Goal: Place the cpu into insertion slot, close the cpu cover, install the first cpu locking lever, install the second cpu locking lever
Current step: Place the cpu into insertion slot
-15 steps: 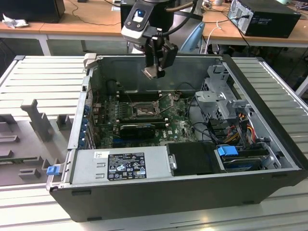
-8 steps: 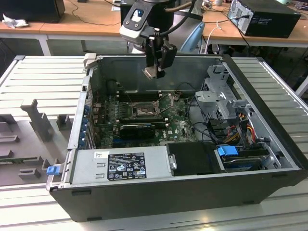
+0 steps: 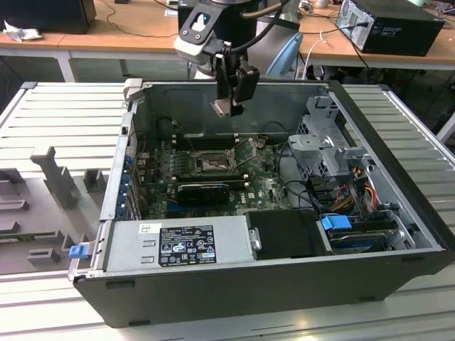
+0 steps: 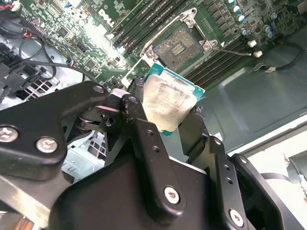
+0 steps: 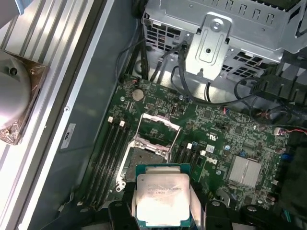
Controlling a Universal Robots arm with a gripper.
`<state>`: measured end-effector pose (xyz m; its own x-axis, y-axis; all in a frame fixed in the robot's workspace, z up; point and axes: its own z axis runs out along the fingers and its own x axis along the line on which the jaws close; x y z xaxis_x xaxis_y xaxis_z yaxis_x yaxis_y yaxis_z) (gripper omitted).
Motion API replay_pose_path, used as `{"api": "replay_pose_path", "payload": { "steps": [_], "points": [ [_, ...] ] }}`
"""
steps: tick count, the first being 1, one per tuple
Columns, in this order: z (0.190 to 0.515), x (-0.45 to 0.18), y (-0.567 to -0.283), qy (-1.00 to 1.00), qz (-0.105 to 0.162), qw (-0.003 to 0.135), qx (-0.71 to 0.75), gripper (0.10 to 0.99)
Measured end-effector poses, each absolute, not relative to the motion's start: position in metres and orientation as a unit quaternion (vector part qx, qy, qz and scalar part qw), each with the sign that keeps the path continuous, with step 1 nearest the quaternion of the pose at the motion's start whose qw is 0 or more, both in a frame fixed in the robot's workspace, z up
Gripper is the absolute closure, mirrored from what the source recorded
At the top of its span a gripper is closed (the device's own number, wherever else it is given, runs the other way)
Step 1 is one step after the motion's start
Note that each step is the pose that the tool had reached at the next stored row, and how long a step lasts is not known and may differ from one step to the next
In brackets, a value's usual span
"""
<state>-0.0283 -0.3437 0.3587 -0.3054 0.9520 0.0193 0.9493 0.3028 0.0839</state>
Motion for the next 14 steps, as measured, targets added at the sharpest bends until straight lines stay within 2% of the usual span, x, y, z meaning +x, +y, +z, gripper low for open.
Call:
{"api": "replay_pose_path", "payload": {
  "steps": [14],
  "points": [
    [0.3535, -0.0283, -0.3437, 0.745, 0.038, 0.021, 0.666, 0.553]
  ]
}}
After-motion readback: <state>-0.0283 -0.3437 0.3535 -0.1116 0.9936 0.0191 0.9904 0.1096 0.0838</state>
